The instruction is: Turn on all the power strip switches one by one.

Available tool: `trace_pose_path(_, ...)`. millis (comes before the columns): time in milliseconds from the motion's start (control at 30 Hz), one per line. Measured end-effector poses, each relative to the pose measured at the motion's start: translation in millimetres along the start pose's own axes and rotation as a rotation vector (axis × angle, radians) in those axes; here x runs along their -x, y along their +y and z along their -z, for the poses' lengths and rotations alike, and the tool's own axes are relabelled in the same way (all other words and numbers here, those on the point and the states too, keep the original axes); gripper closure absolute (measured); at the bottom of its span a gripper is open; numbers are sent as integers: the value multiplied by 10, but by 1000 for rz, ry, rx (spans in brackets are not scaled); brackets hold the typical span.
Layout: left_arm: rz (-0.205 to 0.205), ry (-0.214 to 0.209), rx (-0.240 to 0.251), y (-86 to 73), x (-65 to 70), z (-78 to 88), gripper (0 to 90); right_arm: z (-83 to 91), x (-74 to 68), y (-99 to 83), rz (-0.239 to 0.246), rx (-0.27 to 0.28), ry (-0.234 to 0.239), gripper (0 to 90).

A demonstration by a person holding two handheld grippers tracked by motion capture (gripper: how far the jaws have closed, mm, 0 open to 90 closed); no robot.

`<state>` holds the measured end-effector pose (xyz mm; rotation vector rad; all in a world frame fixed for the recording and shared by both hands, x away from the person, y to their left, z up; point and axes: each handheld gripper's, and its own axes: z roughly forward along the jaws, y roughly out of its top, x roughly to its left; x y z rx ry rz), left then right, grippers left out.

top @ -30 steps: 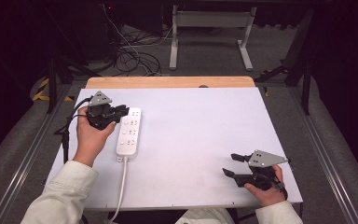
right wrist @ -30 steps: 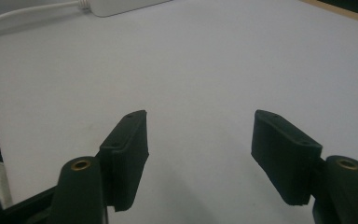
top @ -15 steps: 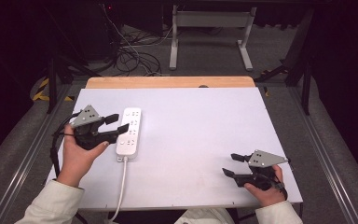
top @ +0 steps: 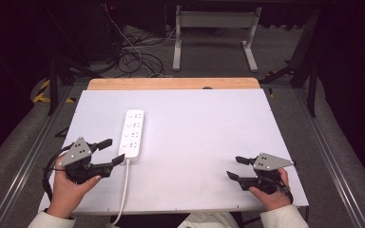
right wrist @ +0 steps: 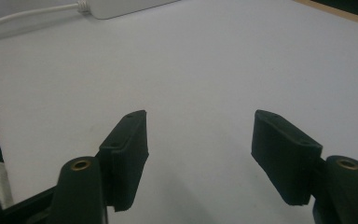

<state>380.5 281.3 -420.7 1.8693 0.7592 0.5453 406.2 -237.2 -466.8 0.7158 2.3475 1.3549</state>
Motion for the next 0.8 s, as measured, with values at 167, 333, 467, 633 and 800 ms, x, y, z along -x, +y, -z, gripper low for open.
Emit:
trace_pose_path(167,-38,33,-15,-165,48,20,298,-3,-2,-1,2,-1,1,368)
trace_pose_path(333,-12,5,-7,-350,71,12,286,0,-2,-4,2,0,3,368)
trace_pose_path(467,42,-30,-55,-524,101,-35,277,1,0,-6,3,-5,2,367)
trace_pose_path(633,133,-53,-51,-574,95,-39,264,-20,3,-11,2,-8,14,367)
trace_pose_path(800,71,26,-33,-561,79,10,246,-36,3,-12,1,-25,3,367)
